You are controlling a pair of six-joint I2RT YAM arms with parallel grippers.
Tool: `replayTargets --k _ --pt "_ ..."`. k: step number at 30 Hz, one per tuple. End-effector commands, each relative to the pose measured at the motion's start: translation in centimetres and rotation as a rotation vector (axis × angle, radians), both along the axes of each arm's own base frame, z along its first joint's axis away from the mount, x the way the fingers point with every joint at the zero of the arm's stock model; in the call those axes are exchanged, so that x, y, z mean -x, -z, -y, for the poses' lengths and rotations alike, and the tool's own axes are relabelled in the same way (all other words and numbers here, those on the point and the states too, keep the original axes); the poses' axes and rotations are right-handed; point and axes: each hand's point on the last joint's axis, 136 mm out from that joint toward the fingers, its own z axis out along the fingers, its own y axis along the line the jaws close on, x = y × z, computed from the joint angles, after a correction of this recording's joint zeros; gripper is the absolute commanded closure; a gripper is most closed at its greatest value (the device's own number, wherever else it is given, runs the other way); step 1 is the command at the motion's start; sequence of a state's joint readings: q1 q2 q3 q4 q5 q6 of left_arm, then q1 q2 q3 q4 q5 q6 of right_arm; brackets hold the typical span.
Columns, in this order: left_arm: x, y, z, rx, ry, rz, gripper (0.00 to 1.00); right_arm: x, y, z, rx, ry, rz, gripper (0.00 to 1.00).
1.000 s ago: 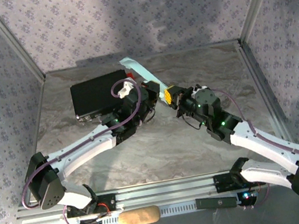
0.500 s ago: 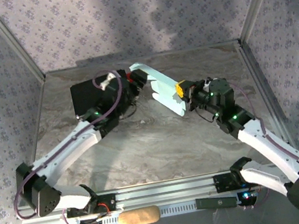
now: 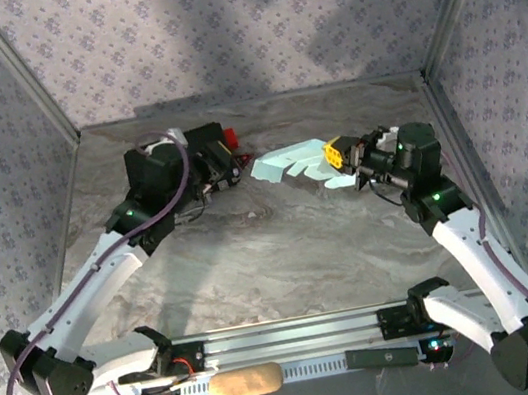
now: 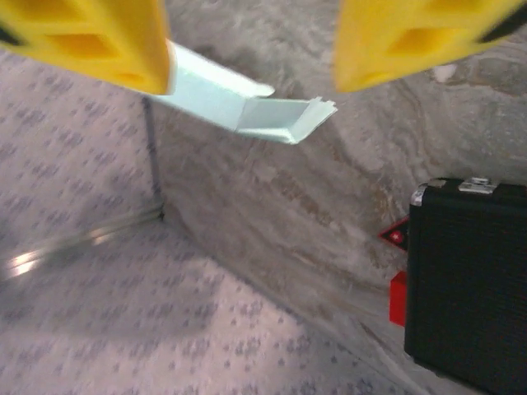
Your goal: Fold the paper box
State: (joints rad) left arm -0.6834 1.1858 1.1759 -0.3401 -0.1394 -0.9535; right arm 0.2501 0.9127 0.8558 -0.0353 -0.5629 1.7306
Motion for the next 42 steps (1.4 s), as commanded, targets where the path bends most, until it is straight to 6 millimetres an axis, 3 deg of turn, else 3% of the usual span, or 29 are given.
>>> replayTargets --k 1,3,6,8,11,18,24,29,34,42 --pt "1.0 -0.4 0.6 -0.233 0.101 0.184 0.56 1.1 -1.6 0.0 0.013 -0.057 0.042 1.0" --pt "1.4 2.6 1.0 -0.404 0.172 0.26 0.59 1.3 -1.7 0.1 0.018 -0.062 0.038 1.0" --pt "1.8 7.1 1.9 -0.483 0.273 0.331 0.51 1.6 -1.7 0.3 0.026 -0.069 0.028 1.0" --pt "1.9 9.2 2.4 -0.495 0.29 0.389 0.44 1.7 -1.7 0.3 0.026 -0.069 0.024 1.0" --pt "1.6 10.8 2.8 -0.491 0.282 0.48 0.35 1.8 -1.8 0.4 0.029 -0.071 0.018 1.0" --pt "-0.1 11.4 5.2 -0.478 0.302 0.619 0.29 1.8 -2.3 0.6 0.024 -0.066 0.01 1.0" --pt "-2.0 12.1 5.4 -0.408 0.252 0.683 0.29 1.7 -2.3 0.7 0.01 -0.066 -0.002 1.0" --pt "-3.1 10.9 4.6 -0.309 0.198 0.723 0.28 1.5 -2.4 0.8 0.0 -0.065 -0.006 1.0" --pt "-3.3 10.3 7.1 -0.254 0.286 0.745 0.28 1.3 -2.3 0.8 -0.001 -0.063 -0.011 1.0" --pt "-4.9 10.3 8.2 -0.25 0.279 0.736 0.3 1.2 -2.3 0.9 -0.007 -0.059 -0.017 1.0"
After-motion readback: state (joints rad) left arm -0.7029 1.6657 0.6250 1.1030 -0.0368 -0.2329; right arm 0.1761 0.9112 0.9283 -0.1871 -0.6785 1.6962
